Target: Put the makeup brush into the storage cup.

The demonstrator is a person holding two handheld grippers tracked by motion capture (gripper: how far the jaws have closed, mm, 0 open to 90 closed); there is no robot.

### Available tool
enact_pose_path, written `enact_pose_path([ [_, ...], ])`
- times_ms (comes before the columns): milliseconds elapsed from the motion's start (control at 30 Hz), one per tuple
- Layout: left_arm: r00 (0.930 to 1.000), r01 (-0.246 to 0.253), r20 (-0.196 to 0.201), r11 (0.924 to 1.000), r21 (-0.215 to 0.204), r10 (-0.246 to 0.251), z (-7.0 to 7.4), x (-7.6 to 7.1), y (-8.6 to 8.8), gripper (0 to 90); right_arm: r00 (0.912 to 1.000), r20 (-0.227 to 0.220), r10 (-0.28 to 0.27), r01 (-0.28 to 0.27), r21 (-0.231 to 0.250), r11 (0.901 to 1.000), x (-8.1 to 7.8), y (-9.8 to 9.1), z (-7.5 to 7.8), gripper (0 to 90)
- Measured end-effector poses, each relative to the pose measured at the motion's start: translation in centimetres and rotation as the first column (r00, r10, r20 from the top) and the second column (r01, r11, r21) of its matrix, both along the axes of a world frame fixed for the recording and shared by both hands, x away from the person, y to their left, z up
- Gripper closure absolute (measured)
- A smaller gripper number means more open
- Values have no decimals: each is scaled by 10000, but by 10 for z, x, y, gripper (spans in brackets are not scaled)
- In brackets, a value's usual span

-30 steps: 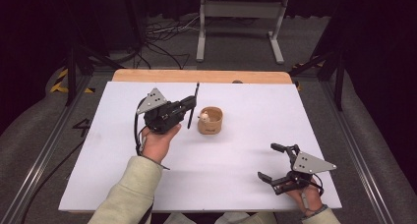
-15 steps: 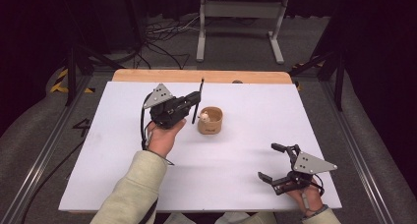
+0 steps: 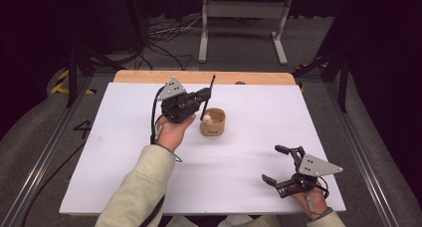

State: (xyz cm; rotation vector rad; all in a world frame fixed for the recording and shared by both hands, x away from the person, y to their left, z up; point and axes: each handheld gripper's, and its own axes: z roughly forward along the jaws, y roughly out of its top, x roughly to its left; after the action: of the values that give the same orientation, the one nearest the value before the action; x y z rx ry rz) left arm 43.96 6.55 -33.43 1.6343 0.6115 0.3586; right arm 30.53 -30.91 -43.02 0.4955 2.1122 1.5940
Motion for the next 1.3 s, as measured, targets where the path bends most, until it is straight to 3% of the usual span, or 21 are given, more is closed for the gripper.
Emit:
enact_pose_path([
  [300,10000,8,98,9998,182,-10,4,9,-14,831,9999,98,76,-76,10,10000,-2,0,2,0],
  [533,9988,-36,490,9992,396,16,3,15,-22,830,10000,53,53,-54,153,9999,0,-2,1,0],
  [733,9992,-76,398,9998,-169,82,-3,21,-19,830,10000,80,47,-48,141,9999,0,-2,2,0],
  [1000,9992,-172,364,9992,-362,185,-9,25,-22,829,9999,101,72,-74,181,9998,0,-2,2,0],
  [1133,9971,-200,737,9998,-90,206,-12,27,-29,829,9999,89,77,-79,168,9998,0,-2,2,0],
  [1300,9970,-148,754,9999,-26,149,-17,31,-35,827,9999,124,89,-92,237,9997,-1,-2,3,0],
])
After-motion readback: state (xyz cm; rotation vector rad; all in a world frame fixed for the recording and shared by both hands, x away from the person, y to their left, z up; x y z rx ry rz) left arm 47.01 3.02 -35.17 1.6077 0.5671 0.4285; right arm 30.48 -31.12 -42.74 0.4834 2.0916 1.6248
